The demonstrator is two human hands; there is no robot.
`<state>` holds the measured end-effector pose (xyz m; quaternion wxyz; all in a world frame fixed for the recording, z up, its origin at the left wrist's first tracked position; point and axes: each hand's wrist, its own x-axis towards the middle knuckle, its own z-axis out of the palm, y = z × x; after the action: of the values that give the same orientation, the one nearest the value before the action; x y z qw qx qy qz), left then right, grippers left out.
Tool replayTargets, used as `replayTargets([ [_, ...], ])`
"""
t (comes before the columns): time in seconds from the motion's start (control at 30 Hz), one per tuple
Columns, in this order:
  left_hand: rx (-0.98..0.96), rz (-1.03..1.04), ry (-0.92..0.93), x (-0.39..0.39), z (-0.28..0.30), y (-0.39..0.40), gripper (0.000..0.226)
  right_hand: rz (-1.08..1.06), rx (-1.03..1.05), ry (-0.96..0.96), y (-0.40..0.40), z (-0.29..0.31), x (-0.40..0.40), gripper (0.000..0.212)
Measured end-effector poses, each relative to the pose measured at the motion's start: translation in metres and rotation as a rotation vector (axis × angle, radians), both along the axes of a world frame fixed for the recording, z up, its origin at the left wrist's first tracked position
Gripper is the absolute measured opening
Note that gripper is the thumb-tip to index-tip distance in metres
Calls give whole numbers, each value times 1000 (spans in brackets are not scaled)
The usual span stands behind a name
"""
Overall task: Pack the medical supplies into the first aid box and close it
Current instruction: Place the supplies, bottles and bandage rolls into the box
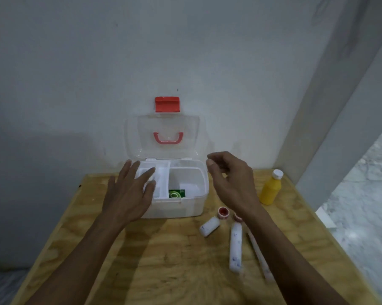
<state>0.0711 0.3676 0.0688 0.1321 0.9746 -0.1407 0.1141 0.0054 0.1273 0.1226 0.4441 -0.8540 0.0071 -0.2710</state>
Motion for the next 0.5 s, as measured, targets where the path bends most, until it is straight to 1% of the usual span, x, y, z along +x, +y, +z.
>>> replayTargets([
  [0.03, -41, 14, -117, -7, 2, -4, 57, -39, 5, -6, -12, -7, -11, 12],
  [0.1, -187, -21, -347, -26, 5, -20, 49, -103, 25, 22, -34, -26, -32, 8],
  [0.13, -262, -53, -420, -39, 4, -31, 44, -131, 26, 46, -44, -37, -41, 7],
  [0.17, -318, -82, -451, -54, 1, -45, 40, -157, 11, 76, -52, -47, -48, 9],
  [0.2, -358, -115, -441, -69, -3, -59, 37, -182, -13, 112, -58, -58, -55, 10],
  [0.3, -402, -195, -248, -106, -24, -103, 30, -234, -76, 213, -70, -83, -68, 14],
  [0.37, -416, -224, -150, -118, -39, -125, 26, -236, -99, 229, -72, -94, -71, 13],
  [0.5, -366, -186, -30, -112, -63, -150, 36, -195, -160, 246, -71, -108, -66, 15],
])
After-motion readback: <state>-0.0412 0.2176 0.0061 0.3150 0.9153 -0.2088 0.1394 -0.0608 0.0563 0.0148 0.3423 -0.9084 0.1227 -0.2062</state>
